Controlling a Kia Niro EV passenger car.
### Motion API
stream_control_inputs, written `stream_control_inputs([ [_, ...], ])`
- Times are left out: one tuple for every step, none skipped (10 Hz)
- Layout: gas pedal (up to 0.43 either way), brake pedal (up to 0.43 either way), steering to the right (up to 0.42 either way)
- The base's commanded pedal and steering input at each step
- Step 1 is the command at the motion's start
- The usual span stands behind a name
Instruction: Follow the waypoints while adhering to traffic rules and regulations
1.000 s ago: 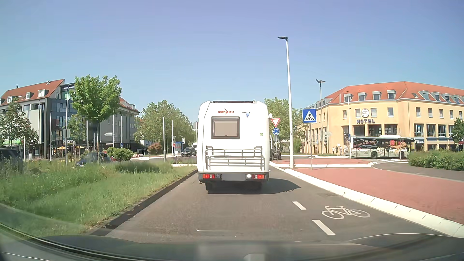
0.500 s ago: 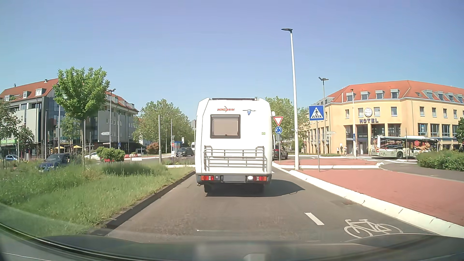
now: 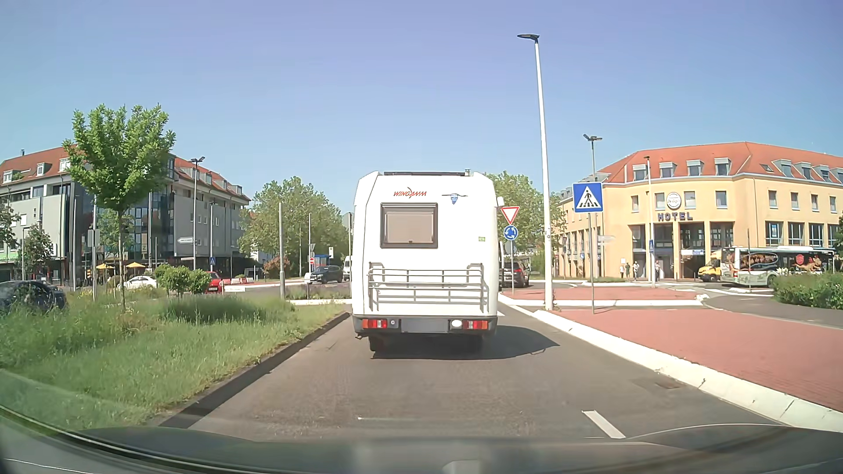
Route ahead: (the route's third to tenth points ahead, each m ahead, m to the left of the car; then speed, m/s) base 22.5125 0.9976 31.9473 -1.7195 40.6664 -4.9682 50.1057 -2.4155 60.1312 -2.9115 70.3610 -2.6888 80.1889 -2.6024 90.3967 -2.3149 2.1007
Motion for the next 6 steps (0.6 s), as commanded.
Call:
stream_control_inputs([
  [0.0, 0.183, -0.008],
  [0.0, 0.165, -0.012],
  [0.0, 0.165, -0.014],
  [0.0, 0.165, -0.013],
  [0.0, 0.165, -0.011],
  [0.0, 0.165, -0.01],
])
